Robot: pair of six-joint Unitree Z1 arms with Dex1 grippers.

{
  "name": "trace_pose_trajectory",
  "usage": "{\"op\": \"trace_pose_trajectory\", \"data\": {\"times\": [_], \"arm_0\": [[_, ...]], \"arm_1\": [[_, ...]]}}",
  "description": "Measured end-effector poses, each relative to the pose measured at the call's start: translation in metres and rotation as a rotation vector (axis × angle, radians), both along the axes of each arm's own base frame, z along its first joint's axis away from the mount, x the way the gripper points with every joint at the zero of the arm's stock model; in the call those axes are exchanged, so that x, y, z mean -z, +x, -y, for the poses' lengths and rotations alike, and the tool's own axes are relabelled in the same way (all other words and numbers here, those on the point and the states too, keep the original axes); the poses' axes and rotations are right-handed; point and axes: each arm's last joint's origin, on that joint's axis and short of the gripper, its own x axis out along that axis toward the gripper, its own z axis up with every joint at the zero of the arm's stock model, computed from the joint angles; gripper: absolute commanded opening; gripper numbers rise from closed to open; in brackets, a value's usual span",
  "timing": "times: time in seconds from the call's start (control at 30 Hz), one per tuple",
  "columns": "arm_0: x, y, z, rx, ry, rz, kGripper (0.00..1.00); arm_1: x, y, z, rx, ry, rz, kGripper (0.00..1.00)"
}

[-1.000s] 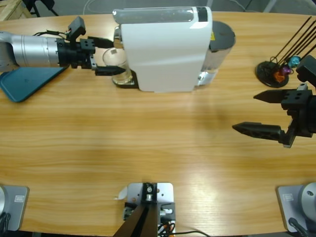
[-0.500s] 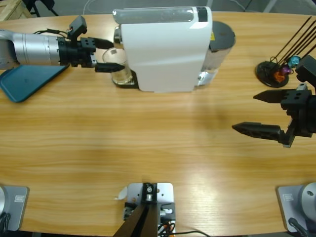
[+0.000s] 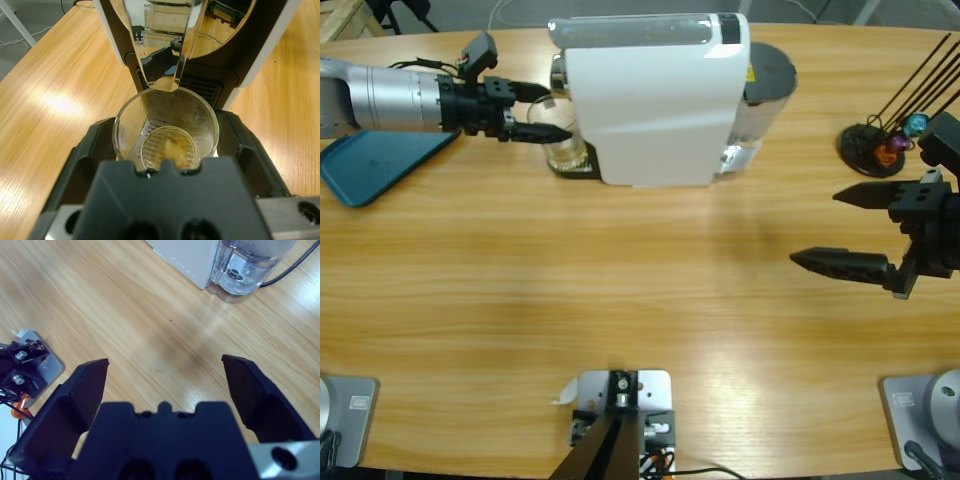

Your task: Pour coffee

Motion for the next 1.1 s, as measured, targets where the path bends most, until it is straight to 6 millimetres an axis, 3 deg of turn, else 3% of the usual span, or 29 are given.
{"op": "trace_pose_trajectory", "data": {"times": [0.4,0.67,0.9,1.1], "arm_0": [[-0.002,-0.001,-0.006,-0.012,-0.001,0.006,0.000],[-0.028,-0.008,-0.044,-0.107,-0.046,0.026,0.000],[-0.057,-0.032,-0.087,-0.375,-0.031,0.071,0.000],[-0.062,-0.059,-0.110,-0.729,0.016,0.058,0.000]], "arm_1": [[0.000,0.000,0.000,0.000,0.002,0.002,1.000],[0.000,0.000,0.000,0.000,0.002,0.002,1.000],[0.000,0.000,0.000,0.000,0.002,0.003,1.000],[0.000,0.000,0.000,-0.003,0.000,0.006,1.000]]}}
